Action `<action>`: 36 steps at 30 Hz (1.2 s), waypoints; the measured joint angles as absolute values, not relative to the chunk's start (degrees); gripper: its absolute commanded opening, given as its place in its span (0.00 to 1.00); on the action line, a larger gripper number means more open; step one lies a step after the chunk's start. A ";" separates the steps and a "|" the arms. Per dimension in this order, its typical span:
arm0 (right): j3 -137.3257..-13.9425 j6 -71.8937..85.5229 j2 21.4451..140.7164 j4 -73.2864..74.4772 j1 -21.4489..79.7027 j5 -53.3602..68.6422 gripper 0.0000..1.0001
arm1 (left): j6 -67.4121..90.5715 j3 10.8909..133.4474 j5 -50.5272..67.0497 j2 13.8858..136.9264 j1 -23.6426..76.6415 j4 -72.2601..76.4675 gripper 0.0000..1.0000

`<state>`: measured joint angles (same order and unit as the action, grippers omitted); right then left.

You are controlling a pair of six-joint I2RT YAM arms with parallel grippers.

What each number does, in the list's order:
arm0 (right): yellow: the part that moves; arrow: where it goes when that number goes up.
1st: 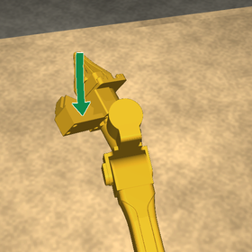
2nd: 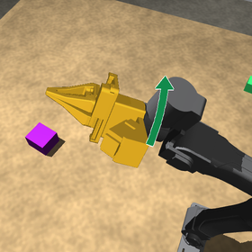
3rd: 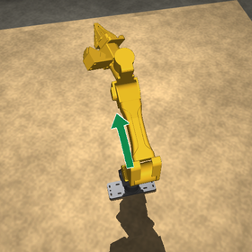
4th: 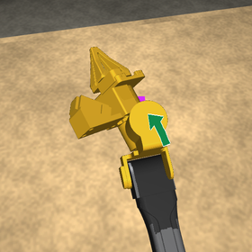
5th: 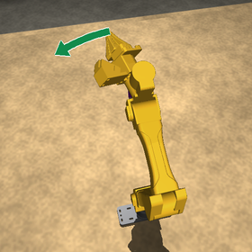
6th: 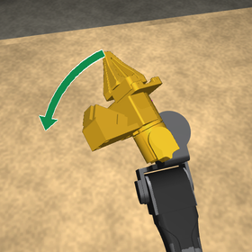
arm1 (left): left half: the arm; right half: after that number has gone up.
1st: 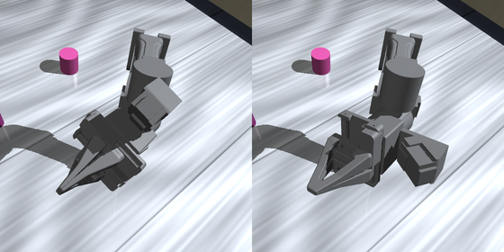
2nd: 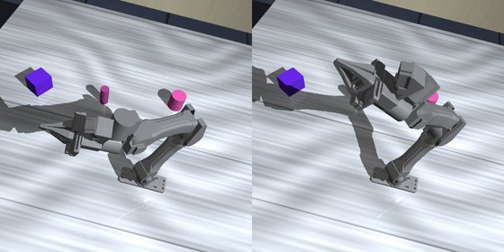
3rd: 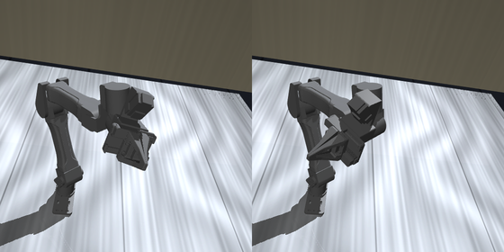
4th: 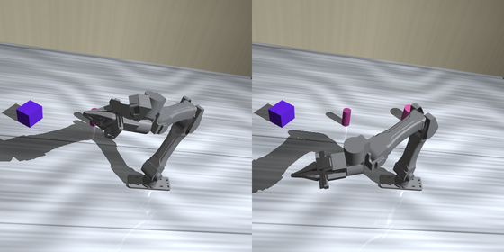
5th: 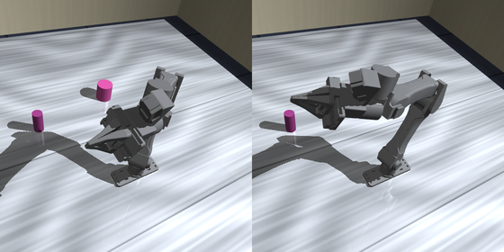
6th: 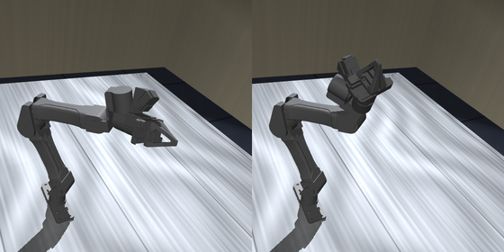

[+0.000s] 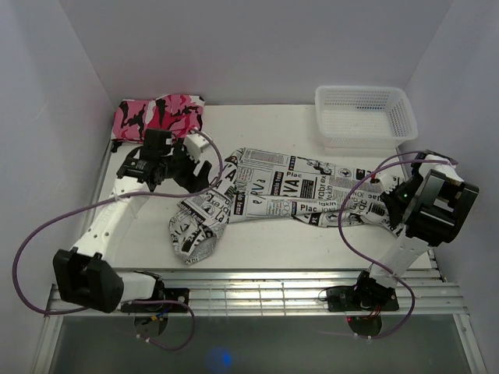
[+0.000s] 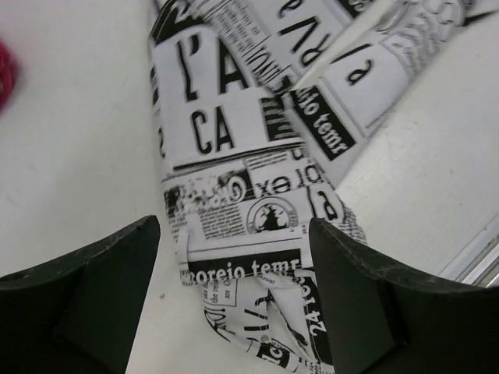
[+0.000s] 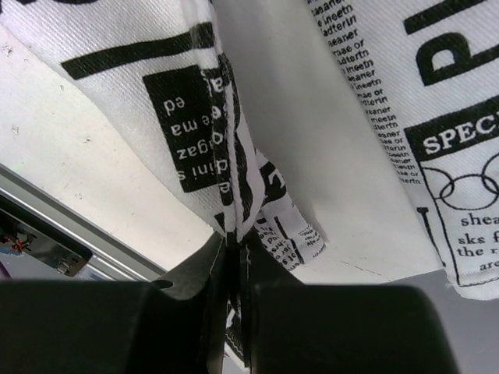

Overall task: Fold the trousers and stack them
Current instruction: Flatten the trousers out

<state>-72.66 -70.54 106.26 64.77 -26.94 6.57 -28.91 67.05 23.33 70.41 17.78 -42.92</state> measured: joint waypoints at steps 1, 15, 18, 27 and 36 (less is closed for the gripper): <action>-72.66 -70.54 106.24 64.79 -26.94 6.59 0.08 | -26.13 67.48 23.24 72.38 15.33 -42.09 0.86; -72.51 -70.61 106.24 64.64 -26.94 6.59 0.08 | -9.43 60.71 24.64 92.62 -3.88 -39.62 0.84; -72.23 -70.61 106.24 64.55 -26.94 6.55 0.08 | -7.79 58.85 27.00 95.24 -3.79 -38.20 0.79; -71.33 -70.70 106.24 64.34 -26.98 6.17 0.08 | -2.28 57.78 32.53 97.45 -6.24 -36.36 0.31; -70.39 -70.96 106.24 63.99 -28.10 5.48 0.08 | -6.15 63.05 30.24 87.39 -8.91 -35.97 0.00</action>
<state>-70.39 -70.96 106.24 63.99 -28.10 5.48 -6.15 63.05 30.24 87.39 -8.91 -35.97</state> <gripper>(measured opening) 0.098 0.045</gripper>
